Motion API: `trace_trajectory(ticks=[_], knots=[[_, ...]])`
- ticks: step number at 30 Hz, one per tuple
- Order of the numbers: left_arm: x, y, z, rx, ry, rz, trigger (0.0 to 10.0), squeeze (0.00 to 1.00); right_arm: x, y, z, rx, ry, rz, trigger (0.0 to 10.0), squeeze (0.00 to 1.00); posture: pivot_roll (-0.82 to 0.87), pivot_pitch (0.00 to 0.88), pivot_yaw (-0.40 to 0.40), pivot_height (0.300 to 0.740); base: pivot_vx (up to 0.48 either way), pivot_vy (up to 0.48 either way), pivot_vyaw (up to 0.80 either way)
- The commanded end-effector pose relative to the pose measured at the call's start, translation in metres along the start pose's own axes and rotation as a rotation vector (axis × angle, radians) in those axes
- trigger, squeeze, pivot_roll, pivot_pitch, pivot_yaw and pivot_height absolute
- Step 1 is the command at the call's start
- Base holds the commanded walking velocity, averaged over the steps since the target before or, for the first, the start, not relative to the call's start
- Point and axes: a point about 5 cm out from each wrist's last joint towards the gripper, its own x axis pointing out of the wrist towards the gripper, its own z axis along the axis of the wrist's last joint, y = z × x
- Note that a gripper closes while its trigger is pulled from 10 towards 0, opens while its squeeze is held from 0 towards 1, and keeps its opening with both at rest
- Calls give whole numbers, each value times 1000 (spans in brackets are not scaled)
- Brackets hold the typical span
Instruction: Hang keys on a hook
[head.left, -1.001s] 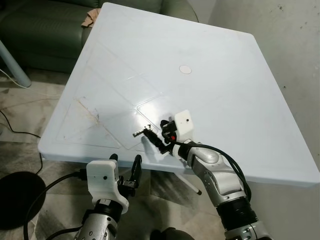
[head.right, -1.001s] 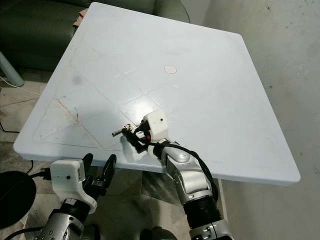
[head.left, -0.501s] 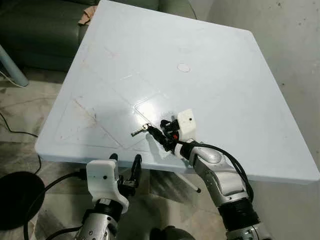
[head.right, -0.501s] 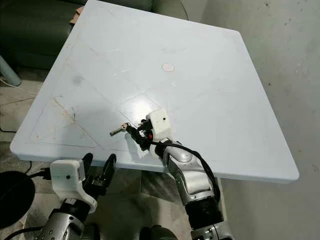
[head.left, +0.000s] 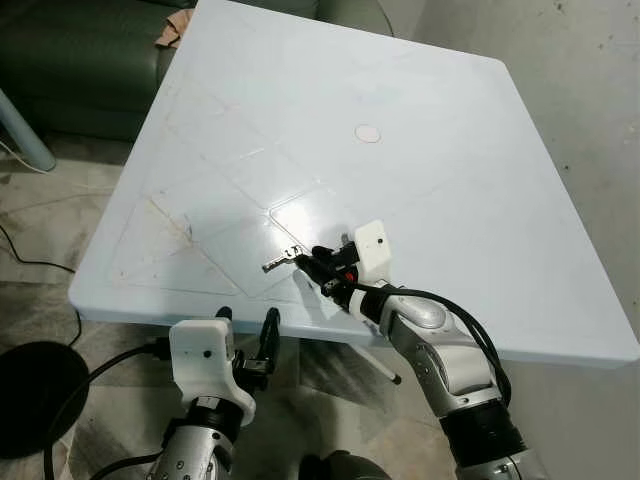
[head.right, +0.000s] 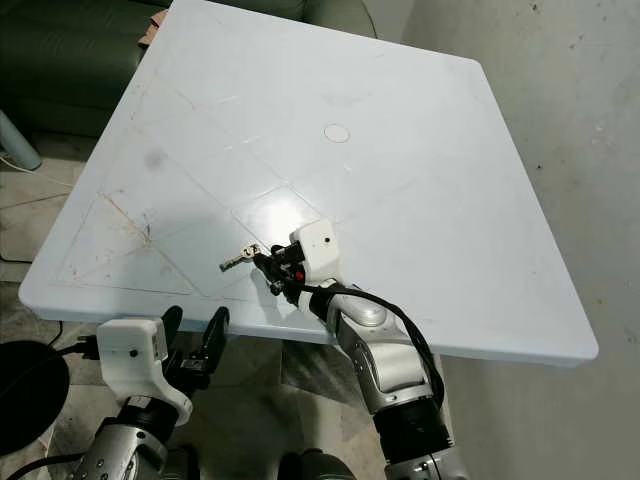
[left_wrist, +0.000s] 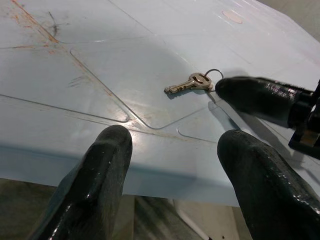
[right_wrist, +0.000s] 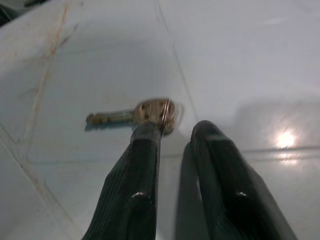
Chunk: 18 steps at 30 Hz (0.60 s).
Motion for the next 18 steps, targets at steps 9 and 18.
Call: trace_trajectory(ticks=[9, 18], knots=[[-1, -2, 3, -21, -4, 0, 10000, 0, 0, 4, 0, 15, 28, 1, 10000, 0, 63, 208, -190, 724, 0, 0, 0], [-1, -3, 3, -23, -7, 1, 10000, 0, 0, 10, 2, 31, 17, 22, 10000, 0, 64, 208, -191, 724, 0, 0, 0]])
